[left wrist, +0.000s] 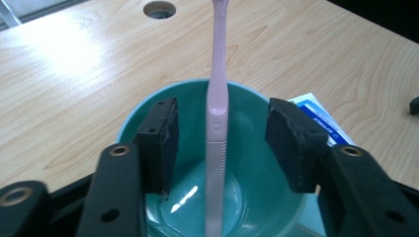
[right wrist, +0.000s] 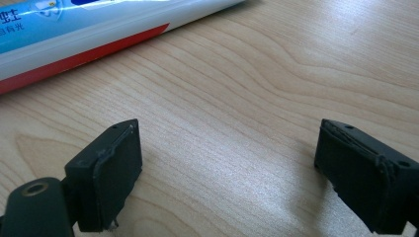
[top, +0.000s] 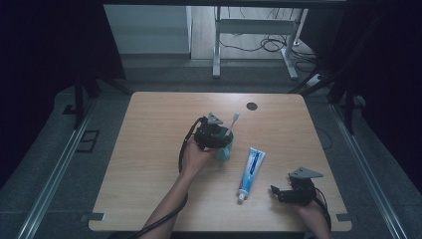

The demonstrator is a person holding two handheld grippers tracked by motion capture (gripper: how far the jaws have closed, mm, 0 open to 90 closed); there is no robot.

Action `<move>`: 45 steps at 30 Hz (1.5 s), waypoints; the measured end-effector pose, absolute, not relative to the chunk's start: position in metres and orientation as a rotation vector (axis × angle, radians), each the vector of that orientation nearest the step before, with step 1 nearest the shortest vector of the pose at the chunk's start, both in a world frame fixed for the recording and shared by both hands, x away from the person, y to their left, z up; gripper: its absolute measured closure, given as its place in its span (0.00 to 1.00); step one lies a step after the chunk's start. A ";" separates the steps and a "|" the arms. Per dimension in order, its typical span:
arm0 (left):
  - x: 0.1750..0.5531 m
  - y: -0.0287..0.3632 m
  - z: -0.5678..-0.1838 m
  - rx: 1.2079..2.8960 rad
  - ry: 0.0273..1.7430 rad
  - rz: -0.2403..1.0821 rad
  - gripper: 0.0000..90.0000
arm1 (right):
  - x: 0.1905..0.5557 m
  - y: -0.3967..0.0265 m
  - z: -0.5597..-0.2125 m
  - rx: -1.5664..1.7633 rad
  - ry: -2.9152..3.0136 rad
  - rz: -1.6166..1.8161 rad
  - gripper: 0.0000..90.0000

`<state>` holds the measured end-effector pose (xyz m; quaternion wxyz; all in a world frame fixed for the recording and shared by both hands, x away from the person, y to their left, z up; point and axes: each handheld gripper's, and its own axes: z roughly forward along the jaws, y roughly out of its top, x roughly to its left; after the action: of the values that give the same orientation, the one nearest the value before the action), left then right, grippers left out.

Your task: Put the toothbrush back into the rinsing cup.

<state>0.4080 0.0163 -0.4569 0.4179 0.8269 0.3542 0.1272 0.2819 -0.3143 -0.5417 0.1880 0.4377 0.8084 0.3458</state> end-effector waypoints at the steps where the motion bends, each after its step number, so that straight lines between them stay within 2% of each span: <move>1: 0.407 0.016 -0.456 2.073 0.889 0.319 0.49 | 0.282 -0.314 -0.542 1.231 2.274 0.972 0.12; 27: 0.382 0.039 -0.445 2.078 0.926 0.336 0.16 | 0.282 -0.314 -0.542 1.231 2.275 0.972 0.12; 45: 0.359 0.070 -0.455 2.052 0.957 0.330 0.11 | 0.282 -0.314 -0.542 1.231 2.275 0.972 0.12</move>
<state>0.3592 0.0699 -0.4545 0.4142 0.8163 0.3807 0.1312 0.2819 -0.3142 -0.5416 0.1879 0.4376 0.8086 0.3456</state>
